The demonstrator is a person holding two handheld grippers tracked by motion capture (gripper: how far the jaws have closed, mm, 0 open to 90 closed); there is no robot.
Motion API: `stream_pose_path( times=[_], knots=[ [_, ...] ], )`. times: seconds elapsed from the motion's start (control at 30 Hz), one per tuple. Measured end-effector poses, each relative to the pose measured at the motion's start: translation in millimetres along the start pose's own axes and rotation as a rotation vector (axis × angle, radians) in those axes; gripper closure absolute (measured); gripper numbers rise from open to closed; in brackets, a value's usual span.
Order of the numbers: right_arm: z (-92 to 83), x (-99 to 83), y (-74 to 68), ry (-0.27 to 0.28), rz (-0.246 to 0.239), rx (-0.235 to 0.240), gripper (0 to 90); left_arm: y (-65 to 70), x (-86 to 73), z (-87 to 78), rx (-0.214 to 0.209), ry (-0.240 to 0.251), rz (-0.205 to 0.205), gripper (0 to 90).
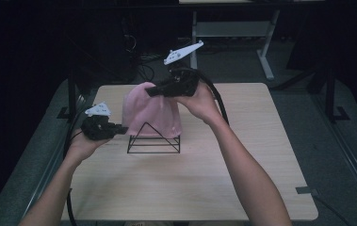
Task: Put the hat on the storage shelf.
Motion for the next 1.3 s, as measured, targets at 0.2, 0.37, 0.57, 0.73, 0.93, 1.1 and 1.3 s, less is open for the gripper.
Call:
stream_pose_path(
  times=[0.2, 0.37, 0.57, 0.73, 0.93, 1.1, 1.3],
  knots=[
    [8.0, -7.3, -1.3, -0.025, 0.013, 0.01, 75.6, -1.4, -9.5, 4.5, 0.011, -0.03, 0.008, 83.6],
    [12.6, -11.4, -2.2, -0.043, 0.02, 0.018, 75.4, -2.3, -14.9, 7.6, 0.006, -0.043, 0.007, 83.5],
    [18.6, -17.0, -2.6, -0.064, 0.027, 0.023, 75.2, -2.5, -22.4, 12.9, 0.003, -0.056, -0.01, 83.6],
    [23.1, -23.5, -1.8, -0.075, 0.038, 0.03, 75.0, -2.2, -26.2, 17.1, 0.01, -0.091, 0.014, 83.6],
    [25.2, -28.7, 0.4, -0.091, 0.058, 0.033, 74.7, -0.4, -29.3, 21.6, 0.016, -0.107, 0.028, 83.6],
    [29.2, -32.9, 2.4, -0.112, 0.065, 0.036, 74.4, 0.4, -37.4, 25.8, 0.006, -0.119, 0.005, 83.6],
    [35.8, -40.9, 5.8, -0.135, 0.078, 0.037, 74.3, -0.2, -44.6, 30.1, 0.012, -0.151, 0.011, 83.6]
  ],
)
Point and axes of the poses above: each handheld gripper's, and its own axes: z roughly forward along the jaws, x roughly out of its top, y roughly to its right, the point moved 7 cm from there along z, roughly forward along the jaws, and after that the axes turned 14 degrees about x, right-handed, at the moved point
